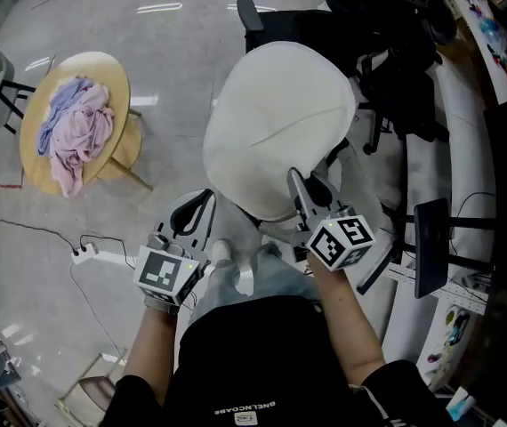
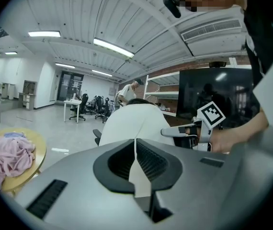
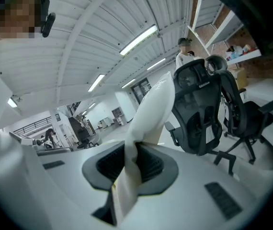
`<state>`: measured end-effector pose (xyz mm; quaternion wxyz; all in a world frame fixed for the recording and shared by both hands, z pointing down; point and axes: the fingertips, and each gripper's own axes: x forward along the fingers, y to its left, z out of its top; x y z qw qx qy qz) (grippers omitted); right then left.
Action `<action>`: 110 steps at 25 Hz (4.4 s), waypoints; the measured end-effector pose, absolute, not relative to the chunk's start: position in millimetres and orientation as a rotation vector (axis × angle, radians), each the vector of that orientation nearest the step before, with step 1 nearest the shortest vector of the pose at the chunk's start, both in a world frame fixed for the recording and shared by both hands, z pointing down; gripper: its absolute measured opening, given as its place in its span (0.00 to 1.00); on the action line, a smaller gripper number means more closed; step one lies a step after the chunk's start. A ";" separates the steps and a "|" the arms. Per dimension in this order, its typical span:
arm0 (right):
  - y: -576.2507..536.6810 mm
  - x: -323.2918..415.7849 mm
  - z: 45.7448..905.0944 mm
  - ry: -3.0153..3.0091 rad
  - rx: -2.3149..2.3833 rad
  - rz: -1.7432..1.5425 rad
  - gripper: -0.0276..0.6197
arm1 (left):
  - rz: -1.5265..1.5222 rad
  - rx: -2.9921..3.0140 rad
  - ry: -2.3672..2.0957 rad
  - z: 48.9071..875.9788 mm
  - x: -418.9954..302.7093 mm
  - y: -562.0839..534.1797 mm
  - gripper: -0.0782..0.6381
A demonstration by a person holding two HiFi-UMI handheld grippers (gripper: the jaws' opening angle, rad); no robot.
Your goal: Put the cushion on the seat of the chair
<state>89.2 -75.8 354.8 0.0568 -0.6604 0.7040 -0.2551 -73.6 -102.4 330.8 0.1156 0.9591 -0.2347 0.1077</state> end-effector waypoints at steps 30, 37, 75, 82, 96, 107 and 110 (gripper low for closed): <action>-115.3 195.6 563.9 1.764 -1.962 -1.267 0.14 | 0.564 2.603 -0.862 413.9 -43.0 -114.7 0.13; -114.5 196.5 622.1 1.651 -1.933 -1.398 0.14 | 0.605 2.558 -0.875 442.3 -42.7 -113.6 0.13; -47.4 229.4 809.7 1.217 -2.028 -1.804 0.18 | 0.678 2.394 -0.893 506.0 -44.5 -74.4 0.13; -26.7 241.0 825.1 1.165 -2.102 -1.845 0.20 | 0.671 2.391 -0.877 510.5 -35.9 -68.7 0.13; 4.2 255.1 852.5 0.999 -2.197 -1.946 0.26 | 0.675 2.385 -0.864 512.9 -29.2 -68.8 0.13; 11.2 244.2 879.4 0.888 -2.147 -2.104 0.46 | 0.665 2.359 -0.879 516.7 -42.6 -72.1 0.13; 14.3 246.6 882.1 0.853 -2.192 -2.124 0.52 | 0.665 2.353 -0.880 518.8 -46.8 -72.1 0.13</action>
